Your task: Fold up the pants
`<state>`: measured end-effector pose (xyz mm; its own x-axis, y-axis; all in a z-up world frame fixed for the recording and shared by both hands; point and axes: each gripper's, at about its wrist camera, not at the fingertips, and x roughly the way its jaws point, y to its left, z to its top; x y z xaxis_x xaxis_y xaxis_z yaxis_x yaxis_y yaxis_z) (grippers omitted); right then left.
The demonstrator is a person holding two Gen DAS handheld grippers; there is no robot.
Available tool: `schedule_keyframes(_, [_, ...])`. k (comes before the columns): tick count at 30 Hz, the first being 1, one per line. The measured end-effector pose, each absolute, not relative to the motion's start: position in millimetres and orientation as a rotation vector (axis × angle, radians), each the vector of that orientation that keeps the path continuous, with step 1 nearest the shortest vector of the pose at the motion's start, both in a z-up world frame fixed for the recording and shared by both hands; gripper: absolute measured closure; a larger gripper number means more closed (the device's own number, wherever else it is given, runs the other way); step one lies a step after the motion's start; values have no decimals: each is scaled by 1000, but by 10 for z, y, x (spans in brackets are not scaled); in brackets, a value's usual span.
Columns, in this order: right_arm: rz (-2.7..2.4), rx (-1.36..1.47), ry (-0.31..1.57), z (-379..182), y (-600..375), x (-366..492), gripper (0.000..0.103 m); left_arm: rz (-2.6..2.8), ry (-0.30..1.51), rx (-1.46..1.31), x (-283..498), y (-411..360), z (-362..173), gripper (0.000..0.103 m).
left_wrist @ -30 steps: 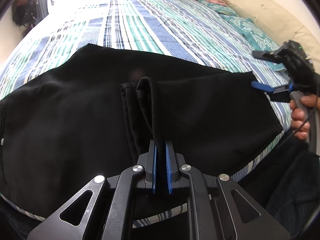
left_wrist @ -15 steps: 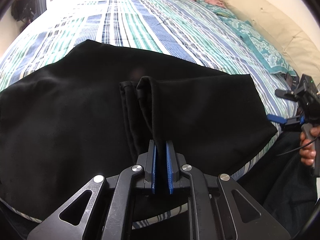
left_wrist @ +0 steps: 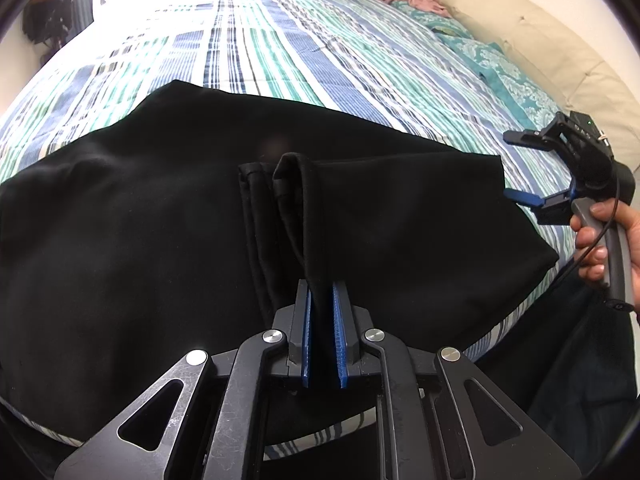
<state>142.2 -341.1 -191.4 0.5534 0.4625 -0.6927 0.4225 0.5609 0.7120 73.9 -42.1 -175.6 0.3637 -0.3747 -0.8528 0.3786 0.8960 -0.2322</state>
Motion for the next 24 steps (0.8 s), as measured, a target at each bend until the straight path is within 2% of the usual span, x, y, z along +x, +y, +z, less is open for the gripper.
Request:
schedule_keyframes(6, [44, 850, 918, -1261, -3270, 1170, 13, -497, 1101, -18, 745, -414, -1743, 88])
schedule_keyframes(9, [92, 678, 897, -964, -2943, 996, 13, -512, 1105, -20, 722, -442, -1704, 75])
schedule_keyframes(11, [123, 587, 891, -918, -2666, 862, 13, -525, 1100, -19, 692, -460, -1656, 58])
schedule_keyframes(12, [135, 554, 888, -947, -2525, 795, 13, -531, 1093, -19, 672, -466, -1621, 54])
schedule_keyframes(14, [143, 498, 880, -1064, -2268, 689, 13, -525, 1065, -16, 630, -457, -1532, 32])
schedule_keyframes(18, [159, 405, 885, -1253, -1968, 600, 13, -538, 1011, -73, 605, -329, -1329, 24])
schedule_keyframes(20, [172, 357, 876, -1238, -1905, 627, 13, -507, 988, -99, 629, -236, -1260, 15])
schedule_keyframes(24, [179, 312, 836, -1206, -1879, 649, 13, -420, 987, -147, 751, -10, -1267, 14])
